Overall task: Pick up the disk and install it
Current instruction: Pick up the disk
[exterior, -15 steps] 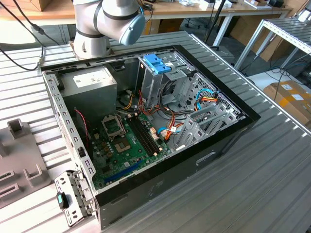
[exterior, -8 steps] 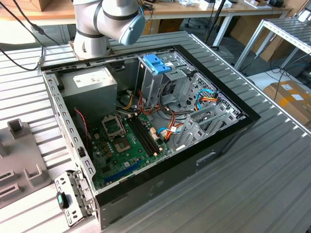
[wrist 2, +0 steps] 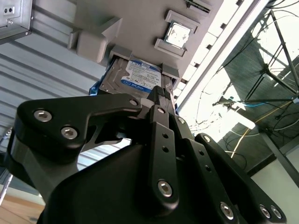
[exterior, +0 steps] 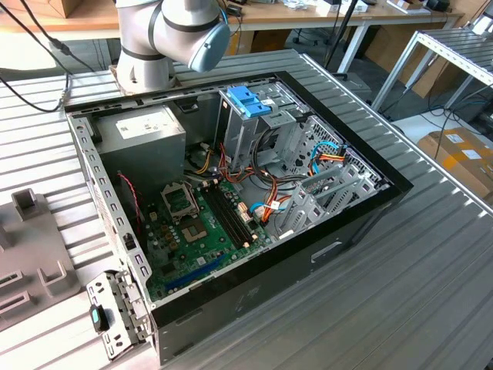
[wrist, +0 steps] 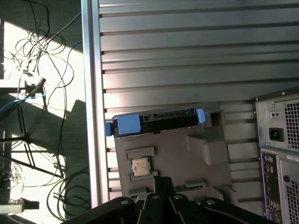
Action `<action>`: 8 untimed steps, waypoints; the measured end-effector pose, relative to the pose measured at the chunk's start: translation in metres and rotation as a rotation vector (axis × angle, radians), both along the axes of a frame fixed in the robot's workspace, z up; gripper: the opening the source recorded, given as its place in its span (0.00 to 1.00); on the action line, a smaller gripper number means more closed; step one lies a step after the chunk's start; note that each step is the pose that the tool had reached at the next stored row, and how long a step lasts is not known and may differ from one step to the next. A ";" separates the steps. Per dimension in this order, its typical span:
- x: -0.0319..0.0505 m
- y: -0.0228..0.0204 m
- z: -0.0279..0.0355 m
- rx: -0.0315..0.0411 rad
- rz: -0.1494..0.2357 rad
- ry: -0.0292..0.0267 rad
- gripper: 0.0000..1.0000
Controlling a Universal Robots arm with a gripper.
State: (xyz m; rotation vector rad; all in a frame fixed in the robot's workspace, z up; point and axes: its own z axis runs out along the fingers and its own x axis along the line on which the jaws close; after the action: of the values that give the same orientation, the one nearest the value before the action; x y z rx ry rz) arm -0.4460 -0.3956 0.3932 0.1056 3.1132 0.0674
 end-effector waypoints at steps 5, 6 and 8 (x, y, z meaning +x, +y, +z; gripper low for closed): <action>0.0021 0.0072 -0.0001 0.0000 0.007 -0.0001 0.11; 0.0030 0.0086 -0.0001 0.0000 0.011 -0.0001 0.11; 0.0043 0.0106 -0.0001 0.0001 0.026 -0.0002 0.11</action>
State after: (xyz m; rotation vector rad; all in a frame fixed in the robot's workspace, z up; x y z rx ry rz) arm -0.4417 -0.3850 0.3930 0.0647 3.1147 0.0680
